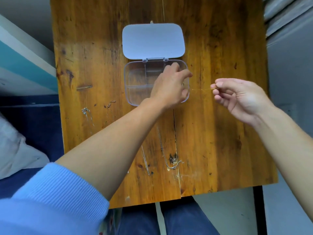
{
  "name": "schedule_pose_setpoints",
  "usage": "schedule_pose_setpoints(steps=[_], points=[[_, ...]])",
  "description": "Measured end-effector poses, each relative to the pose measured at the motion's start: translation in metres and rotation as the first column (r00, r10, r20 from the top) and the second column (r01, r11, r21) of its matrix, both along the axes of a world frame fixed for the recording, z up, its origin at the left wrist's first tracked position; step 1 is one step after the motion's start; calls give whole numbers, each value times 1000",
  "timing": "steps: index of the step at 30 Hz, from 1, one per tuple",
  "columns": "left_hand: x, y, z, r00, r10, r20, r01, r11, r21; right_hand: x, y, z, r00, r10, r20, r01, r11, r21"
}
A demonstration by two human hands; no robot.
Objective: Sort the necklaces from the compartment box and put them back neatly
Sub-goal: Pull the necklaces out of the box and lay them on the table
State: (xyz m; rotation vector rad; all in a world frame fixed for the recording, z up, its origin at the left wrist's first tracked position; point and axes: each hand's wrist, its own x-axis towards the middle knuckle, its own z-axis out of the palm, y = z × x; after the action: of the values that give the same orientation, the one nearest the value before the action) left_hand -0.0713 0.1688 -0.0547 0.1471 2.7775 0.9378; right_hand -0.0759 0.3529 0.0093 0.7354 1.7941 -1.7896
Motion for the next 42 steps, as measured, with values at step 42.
schedule_pose_setpoints(steps=[42], points=[[83,-10,-15,1000,-11,-22,9,993,-117,185,27,-70,818,535,212,-553,628,547]])
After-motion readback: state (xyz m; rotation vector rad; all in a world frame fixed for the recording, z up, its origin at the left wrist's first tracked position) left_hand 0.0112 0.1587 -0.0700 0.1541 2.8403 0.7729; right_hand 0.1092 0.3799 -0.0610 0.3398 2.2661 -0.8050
